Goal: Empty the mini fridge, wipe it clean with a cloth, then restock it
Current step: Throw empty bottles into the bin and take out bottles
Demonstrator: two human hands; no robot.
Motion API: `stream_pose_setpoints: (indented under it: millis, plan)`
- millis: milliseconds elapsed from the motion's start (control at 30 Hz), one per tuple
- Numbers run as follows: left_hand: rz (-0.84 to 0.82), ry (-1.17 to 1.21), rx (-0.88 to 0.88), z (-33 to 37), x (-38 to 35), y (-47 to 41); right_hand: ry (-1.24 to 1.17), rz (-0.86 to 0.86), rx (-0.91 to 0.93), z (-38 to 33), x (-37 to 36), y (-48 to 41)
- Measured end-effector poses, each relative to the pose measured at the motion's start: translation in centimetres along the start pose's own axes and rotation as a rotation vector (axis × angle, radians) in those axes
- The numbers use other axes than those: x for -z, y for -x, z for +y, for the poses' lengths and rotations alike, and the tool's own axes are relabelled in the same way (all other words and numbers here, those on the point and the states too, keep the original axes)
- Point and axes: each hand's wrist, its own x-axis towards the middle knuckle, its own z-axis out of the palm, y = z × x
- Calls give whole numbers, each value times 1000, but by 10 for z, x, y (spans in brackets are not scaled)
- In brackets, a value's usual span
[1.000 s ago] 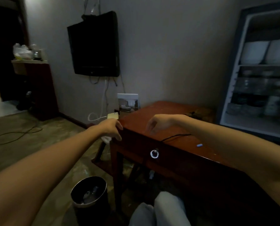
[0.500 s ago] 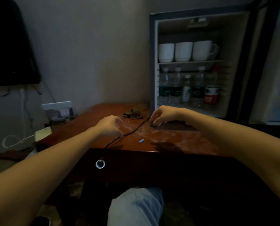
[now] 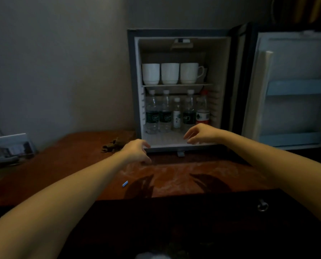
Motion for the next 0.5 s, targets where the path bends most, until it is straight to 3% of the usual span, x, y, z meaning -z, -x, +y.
stream_pose_setpoints:
  millis: [233,500]
  plan:
    - [-29,30,-25,42,11,-69,32,103,-24,25,48,-45]
    - [141,279,-6,47,-2,-140,28,502,-38,24,66,-130]
